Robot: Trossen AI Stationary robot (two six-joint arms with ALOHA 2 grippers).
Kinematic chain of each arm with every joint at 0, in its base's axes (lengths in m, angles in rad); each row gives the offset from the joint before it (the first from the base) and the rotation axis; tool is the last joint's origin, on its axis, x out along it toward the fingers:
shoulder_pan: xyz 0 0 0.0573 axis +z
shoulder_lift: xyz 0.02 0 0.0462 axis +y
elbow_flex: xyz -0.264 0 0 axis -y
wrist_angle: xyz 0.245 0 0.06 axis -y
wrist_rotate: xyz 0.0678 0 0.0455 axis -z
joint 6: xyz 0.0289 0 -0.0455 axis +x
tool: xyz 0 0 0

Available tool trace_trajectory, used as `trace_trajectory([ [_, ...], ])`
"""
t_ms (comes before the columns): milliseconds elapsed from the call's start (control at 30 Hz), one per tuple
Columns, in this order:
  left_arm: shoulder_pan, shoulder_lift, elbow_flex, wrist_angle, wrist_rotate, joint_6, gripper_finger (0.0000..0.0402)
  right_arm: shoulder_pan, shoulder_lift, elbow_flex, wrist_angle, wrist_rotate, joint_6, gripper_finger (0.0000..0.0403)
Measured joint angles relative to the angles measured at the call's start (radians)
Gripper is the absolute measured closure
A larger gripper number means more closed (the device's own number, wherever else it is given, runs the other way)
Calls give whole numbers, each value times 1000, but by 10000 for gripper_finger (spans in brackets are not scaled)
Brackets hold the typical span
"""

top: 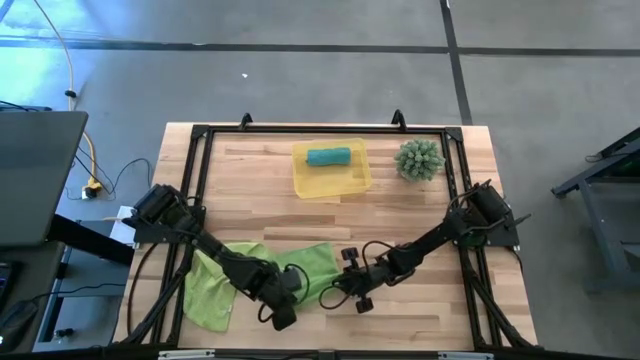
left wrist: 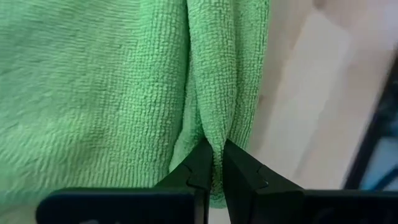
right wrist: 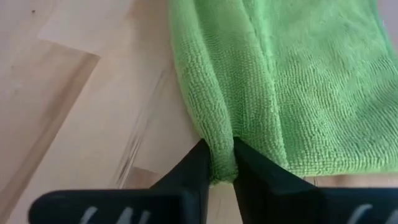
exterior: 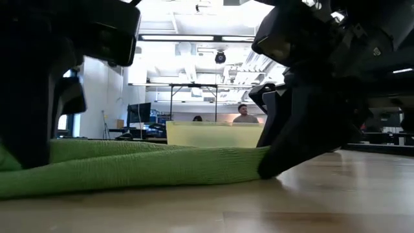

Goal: Roll microfiber towels into tight, uniform cylinder then place into a basket
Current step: Roll the green microfiber cloth

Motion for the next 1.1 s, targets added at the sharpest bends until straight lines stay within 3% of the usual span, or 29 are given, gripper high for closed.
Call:
trace_trajectory([
  [200,13,0,91,-189,-9,134,382,0,1,-1,0,-3,32,362],
  [367,2,-1,122,-215,-101,168,382,0,2,-2,0,-7,36,357],
  [533,4,-1,122,-197,-18,167,380,0,2,-2,1,-9,34,357],
  [833,5,-2,123,-242,-58,232,324,-2,3,-2,1,-11,34,357],
  [1100,9,-15,199,-523,-57,258,312,-2,3,-3,1,-12,33,356],
])
